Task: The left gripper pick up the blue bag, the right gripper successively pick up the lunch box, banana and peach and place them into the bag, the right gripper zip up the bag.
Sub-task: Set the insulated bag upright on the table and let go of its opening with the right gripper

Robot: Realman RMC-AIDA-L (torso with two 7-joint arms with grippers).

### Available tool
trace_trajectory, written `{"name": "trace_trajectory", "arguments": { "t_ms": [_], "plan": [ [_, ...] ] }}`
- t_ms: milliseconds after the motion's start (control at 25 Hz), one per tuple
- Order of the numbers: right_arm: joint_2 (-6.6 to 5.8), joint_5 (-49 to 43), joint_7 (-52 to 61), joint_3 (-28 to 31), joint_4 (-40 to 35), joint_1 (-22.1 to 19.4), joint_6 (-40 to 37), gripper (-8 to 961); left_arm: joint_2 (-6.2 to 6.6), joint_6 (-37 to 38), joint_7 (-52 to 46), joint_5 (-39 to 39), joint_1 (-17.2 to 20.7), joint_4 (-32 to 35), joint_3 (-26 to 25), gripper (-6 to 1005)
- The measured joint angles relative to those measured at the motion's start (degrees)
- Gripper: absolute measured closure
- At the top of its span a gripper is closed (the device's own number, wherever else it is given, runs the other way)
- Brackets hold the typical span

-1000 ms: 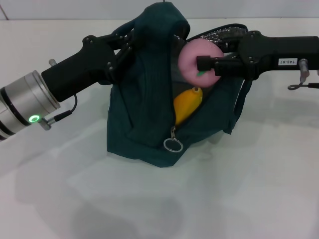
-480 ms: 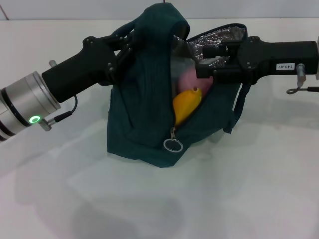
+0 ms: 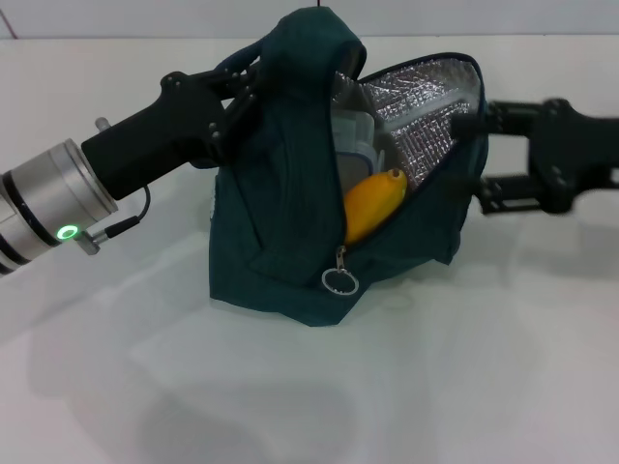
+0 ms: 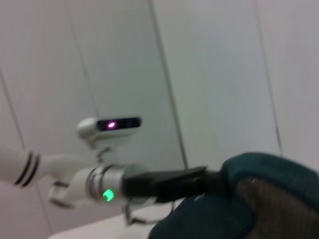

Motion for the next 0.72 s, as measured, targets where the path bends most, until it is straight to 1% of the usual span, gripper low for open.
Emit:
{"name": "trace_trajectory", "arguments": {
  "t_ms": [160, 240, 320, 360, 480, 560, 720],
  "plan": [
    [-1.24, -0.7, -0.2, -0.1, -4.2, -5.4, -2.4, 170, 0.07, -0.3, 0.0, 0.0, 0.0, 0.0, -0.1, 926],
    [-1.66, -1.8, -0.1, -0.1, -4.3, -7.0, -2.4, 171, 0.07, -0.4, 0.0, 0.0, 0.0, 0.0, -0.1, 926],
    [-1.63, -4.4, -0.1, 0.0, -3.6, -7.5, -1.3, 171, 0.08, -0.6, 0.0, 0.0, -0.1, 0.0, -0.1, 926],
    [-1.43, -5.5, -0.1, 0.0, -3.1, -7.5, -0.5, 171, 0.08, -0.6, 0.0, 0.0, -0.2, 0.0, 0.0, 926],
    [-0.29, -9.1, -0.2, -0.4, -0.4, -6.5, 4.2, 172, 0.07, -0.7, 0.0, 0.5, -0.5, 0.0, 0.0, 926],
    [0.11, -10.0, -1.0, -0.9, 1.8, -5.4, 6.5, 172, -0.01, -0.7, 0.1, 0.8, -0.6, 0.0, 0.0, 926],
    [0.24, -10.2, -3.1, -2.2, 8.4, -1.3, 9.8, 173, -0.08, -0.7, 0.7, 0.8, -0.6, 0.0, 0.0, 926]
  ]
}}
